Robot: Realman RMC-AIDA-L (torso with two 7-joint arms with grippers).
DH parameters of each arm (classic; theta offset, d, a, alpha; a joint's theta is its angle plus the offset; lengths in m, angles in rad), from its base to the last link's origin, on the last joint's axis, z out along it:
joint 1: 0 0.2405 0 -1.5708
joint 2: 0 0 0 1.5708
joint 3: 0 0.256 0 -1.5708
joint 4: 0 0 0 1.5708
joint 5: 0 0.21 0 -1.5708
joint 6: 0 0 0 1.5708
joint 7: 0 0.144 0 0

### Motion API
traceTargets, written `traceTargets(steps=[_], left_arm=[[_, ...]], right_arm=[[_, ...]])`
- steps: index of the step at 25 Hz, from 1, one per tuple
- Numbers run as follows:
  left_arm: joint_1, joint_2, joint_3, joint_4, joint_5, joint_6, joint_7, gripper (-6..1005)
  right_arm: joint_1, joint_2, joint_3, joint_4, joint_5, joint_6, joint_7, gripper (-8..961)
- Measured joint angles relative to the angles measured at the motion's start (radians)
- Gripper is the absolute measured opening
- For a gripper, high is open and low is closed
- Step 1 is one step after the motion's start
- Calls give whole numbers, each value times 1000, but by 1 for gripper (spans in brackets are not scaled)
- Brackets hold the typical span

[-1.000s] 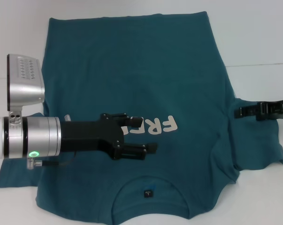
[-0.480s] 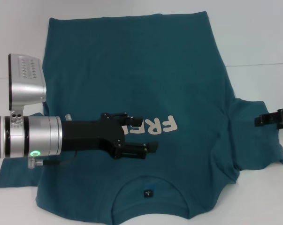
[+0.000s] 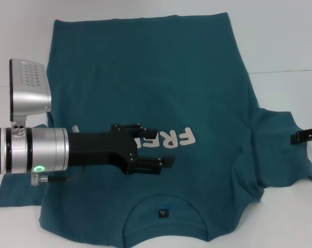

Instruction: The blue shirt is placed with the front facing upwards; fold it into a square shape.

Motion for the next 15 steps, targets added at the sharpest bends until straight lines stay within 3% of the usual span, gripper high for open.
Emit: traceTargets(steps=[15], left_arm=[[-3,-2,1,-2,0,0,0,875]], right_arm=[[-16,26,-2,10,0,22,-11,890]])
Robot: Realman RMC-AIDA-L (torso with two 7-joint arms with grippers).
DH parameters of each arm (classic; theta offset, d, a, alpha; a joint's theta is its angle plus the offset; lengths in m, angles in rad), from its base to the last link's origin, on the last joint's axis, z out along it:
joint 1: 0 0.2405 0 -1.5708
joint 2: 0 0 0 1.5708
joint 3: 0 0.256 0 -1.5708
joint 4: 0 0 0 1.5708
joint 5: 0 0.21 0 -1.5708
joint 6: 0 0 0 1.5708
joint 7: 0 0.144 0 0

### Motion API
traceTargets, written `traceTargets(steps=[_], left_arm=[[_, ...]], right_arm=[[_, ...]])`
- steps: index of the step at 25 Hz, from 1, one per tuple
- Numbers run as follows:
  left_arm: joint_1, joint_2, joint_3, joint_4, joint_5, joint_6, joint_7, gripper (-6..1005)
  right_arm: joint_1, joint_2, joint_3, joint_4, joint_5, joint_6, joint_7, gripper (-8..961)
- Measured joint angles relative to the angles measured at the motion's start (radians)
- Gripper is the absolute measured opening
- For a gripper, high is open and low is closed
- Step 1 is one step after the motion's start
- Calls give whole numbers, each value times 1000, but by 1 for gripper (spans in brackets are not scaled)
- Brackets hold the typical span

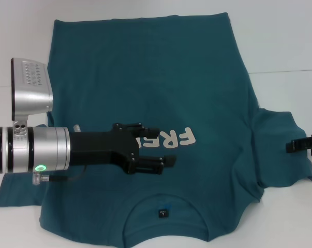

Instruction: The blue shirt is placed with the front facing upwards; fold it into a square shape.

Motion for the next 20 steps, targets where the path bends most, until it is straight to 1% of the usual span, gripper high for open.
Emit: traceTargets(steps=[9,14,20], left_arm=[[0,0,1,-3,0,0,0,875],[0,1,1,-5,0,0,0,875],[-1,2,2,-12,0,0,0,875]], right_arm=[[-2,20,0,2,0,14,-3,890],[-3,25,3,23,8,27,-20,891],[9,38,3,39,61,30,-46,891]])
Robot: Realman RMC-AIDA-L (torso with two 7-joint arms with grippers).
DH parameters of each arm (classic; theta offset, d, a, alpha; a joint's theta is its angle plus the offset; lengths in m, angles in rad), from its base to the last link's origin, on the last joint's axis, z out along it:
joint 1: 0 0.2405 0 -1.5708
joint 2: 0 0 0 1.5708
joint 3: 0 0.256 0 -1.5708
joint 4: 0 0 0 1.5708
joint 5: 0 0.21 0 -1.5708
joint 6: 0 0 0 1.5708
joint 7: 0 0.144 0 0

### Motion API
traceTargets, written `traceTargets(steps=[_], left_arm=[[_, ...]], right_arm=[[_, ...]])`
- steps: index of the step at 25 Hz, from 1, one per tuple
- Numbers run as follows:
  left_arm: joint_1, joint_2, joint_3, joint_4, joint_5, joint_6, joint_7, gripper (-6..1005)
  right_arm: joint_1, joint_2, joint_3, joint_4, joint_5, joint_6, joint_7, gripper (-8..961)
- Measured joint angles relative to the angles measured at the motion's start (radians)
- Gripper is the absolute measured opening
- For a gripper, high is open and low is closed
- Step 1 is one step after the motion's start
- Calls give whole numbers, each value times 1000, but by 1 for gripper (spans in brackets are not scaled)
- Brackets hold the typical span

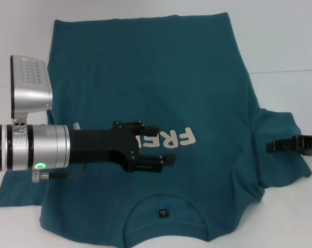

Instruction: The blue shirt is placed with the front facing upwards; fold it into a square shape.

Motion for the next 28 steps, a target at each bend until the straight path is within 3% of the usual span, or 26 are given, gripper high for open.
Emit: traceTargets(steps=[16,28], left_arm=[[6,0,0,-1,0,0,3,875],[11,-2,-4,-1,0,0,8,874]], right_arm=[[88,52,-23,1,25,29,-10,892],[111,57,-42,36,26,74,-16,890]])
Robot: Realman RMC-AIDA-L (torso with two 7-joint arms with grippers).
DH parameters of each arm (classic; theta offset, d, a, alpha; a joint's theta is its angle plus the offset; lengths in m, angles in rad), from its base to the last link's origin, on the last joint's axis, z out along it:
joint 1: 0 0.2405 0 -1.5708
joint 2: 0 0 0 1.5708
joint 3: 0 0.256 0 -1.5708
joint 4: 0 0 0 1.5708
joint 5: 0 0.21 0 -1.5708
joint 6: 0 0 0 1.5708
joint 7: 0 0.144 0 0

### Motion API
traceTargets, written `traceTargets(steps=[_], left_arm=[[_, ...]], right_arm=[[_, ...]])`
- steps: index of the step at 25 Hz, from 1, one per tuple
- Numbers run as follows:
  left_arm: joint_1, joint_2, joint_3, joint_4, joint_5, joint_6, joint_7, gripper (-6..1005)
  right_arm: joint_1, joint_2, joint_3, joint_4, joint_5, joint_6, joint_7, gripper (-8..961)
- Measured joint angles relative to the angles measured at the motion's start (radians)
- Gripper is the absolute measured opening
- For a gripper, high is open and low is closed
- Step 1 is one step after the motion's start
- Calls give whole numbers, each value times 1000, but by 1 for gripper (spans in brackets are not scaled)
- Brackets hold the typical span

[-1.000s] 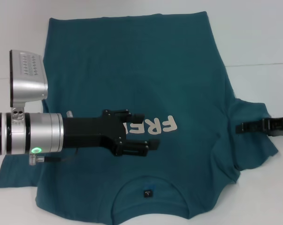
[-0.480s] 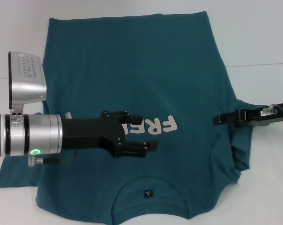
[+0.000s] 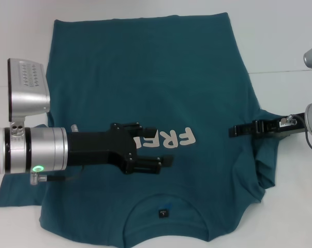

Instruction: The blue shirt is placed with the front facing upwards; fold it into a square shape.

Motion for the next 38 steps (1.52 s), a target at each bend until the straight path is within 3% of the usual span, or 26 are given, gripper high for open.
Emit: traceTargets(steps=[5,14,20,28,38], left_arm=[[0,0,2,0,0,0,0,874],[-1,-1,1,0,0,0,-4,874],[-3,-4,-1,2,0,-1,-6,874],[-8,-8,2,2,0,-8,-6,874],[-9,-8,3,2,0,-14,-7,874]], right_arm=[[2,-14,2,-6,0,-11,3,885],[-5,-92,1,-12,-4,-97,71,886],[-31,-123,-3,-18,-10,-139,101,886],[-46,-124,-6,-17,-33,-119,109,885],[-53,-109,-29,-12,-35,-52,104,885]])
